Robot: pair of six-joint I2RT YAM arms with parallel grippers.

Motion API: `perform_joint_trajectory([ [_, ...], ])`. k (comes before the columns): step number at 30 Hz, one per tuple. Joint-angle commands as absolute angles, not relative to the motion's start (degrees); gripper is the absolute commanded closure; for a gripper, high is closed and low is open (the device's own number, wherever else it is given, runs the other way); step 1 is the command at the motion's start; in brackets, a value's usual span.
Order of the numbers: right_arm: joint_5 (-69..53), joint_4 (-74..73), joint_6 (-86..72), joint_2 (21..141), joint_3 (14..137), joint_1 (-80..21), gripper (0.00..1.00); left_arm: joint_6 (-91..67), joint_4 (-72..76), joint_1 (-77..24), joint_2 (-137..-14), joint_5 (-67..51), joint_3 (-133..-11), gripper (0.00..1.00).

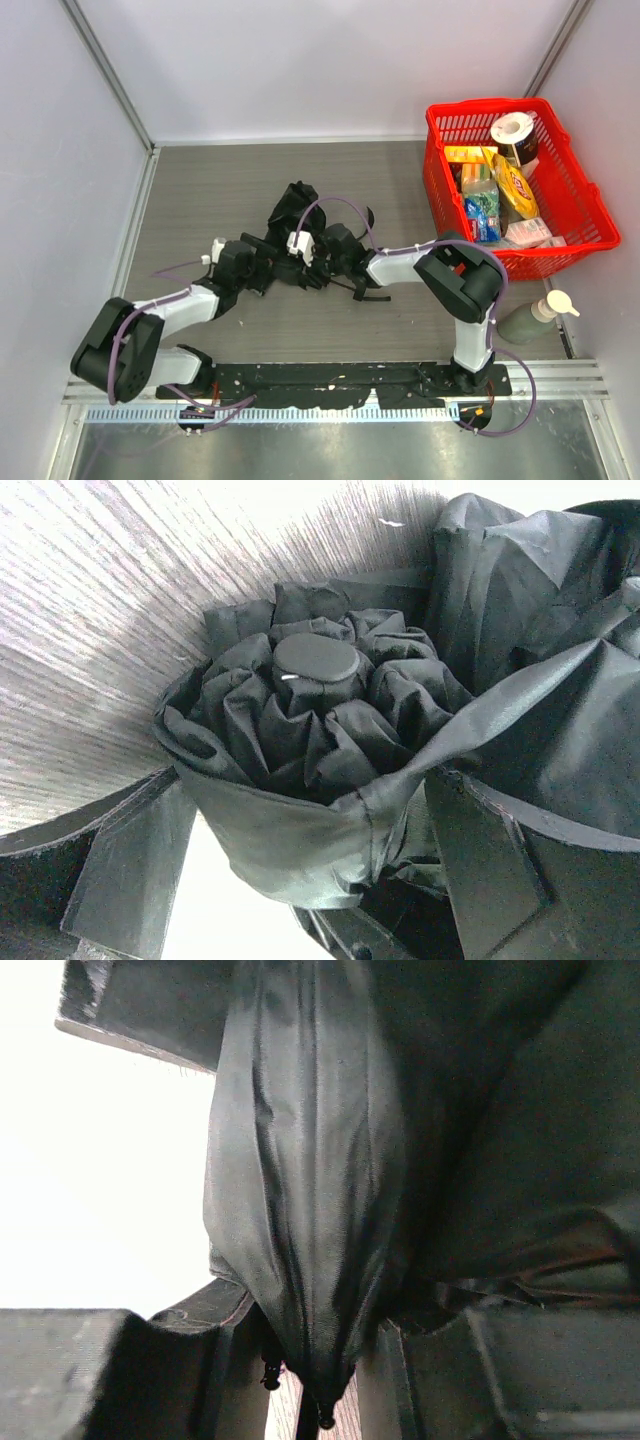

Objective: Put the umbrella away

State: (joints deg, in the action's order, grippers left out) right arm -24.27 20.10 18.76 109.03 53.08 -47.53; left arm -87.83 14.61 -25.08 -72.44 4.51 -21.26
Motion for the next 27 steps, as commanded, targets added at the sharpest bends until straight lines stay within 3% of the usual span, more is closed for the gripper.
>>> perform_joint_trajectory([
  [1, -27.33, 8.79, 18.02, 112.68, 51.59, -48.43, 0.99, -86.14, 15.67, -24.87, -76.81, 4.31, -26.09, 0.04],
  [10, -29.35, 6.95, 18.72, 113.38, 53.00, -48.43, 0.99, -83.85, 0.89, -24.96, -83.66, 5.89, -33.57, 0.10],
  [14, -29.36, 6.59, 18.81, 113.29, 53.00, -48.51, 0.99, -82.18, 0.18, -24.96, -87.70, 6.68, -33.84, 0.19],
  [19, -28.22, 5.45, 19.25, 112.76, 53.35, -48.96, 0.99, -78.15, 0.18, -24.87, -91.93, 5.01, -34.80, 0.58],
  [25, -25.49, 5.54, 18.46, 112.41, 53.79, -49.39, 0.99, -74.00, -3.16, -24.96, -93.69, 5.62, -36.21, 0.94],
  [27, -24.00, 5.98, 16.54, 111.54, 53.88, -49.39, 0.92, -74.00, -2.90, -25.05, -94.30, 5.19, -35.95, 1.00],
])
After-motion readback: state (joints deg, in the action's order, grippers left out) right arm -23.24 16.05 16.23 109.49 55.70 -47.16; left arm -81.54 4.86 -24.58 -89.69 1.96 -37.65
